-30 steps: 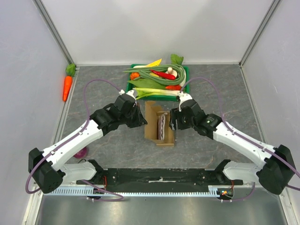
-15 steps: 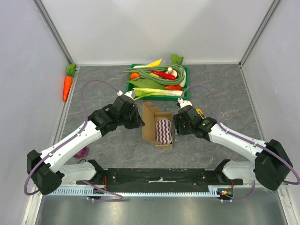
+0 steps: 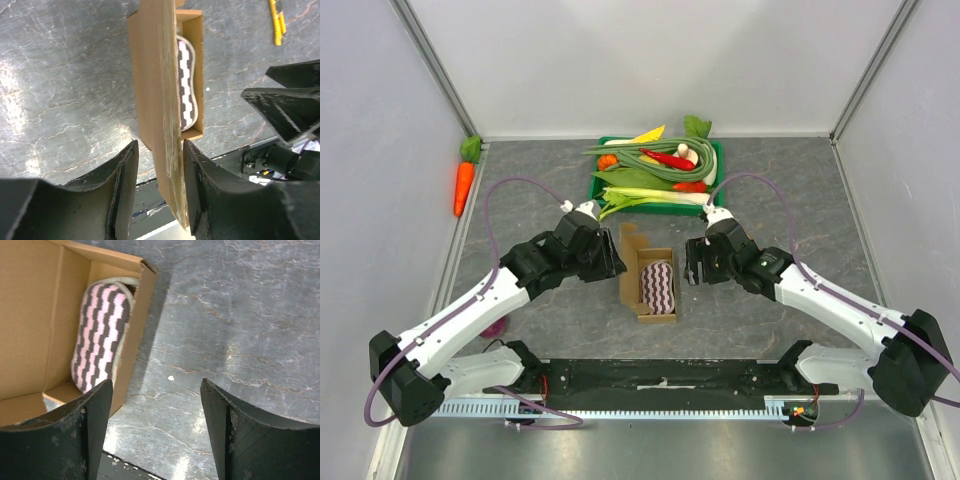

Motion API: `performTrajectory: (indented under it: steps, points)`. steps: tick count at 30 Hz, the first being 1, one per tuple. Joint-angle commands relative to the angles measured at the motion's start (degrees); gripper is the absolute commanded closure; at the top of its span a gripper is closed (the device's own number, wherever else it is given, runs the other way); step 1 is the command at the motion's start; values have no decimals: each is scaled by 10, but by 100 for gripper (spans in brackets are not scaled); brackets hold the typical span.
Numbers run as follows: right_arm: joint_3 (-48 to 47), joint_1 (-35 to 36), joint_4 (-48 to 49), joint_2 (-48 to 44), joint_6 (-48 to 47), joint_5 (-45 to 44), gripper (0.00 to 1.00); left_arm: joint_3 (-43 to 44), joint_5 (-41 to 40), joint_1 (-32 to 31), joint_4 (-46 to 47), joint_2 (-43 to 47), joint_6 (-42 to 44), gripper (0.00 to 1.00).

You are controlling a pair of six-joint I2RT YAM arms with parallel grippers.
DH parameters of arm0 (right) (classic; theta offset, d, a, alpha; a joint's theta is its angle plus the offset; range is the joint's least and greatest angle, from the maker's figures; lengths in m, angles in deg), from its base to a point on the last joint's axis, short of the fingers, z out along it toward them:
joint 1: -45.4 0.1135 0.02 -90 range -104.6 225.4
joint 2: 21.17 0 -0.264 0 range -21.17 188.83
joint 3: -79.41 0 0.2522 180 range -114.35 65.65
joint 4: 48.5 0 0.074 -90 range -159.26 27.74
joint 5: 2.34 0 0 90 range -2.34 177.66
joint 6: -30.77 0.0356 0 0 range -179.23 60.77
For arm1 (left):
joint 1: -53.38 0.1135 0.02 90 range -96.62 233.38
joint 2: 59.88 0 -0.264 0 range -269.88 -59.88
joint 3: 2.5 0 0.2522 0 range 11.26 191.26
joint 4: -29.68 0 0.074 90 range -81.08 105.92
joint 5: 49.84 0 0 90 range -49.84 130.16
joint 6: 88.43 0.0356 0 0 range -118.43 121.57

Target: Unpack the express box

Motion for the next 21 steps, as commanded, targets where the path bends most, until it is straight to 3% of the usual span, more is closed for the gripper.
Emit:
performTrajectory:
  steps: [1, 4, 9, 12, 13, 16, 21]
  points:
    - [-40, 2, 2, -8, -10, 53, 25, -18, -27, 1, -11, 18, 0, 52]
    - [-49, 7, 9, 5, -2, 69, 29, -20, -25, 1, 5, 36, -1, 44]
    - [-75, 50, 15, 45, 27, 52, 38, -25, -30, 1, 10, 47, 1, 41]
    - [-103, 91, 11, 79, 44, 17, 49, -36, -15, 1, 10, 40, -7, 50]
    - [-109, 110, 9, 86, 51, 7, 50, -41, -8, 1, 10, 39, -9, 58]
    - [-125, 132, 2, 119, 67, -24, 53, -50, -2, 2, 10, 39, -16, 68]
    - [-139, 150, -4, 179, 90, -58, 54, -56, -2, 1, -1, 52, -17, 71]
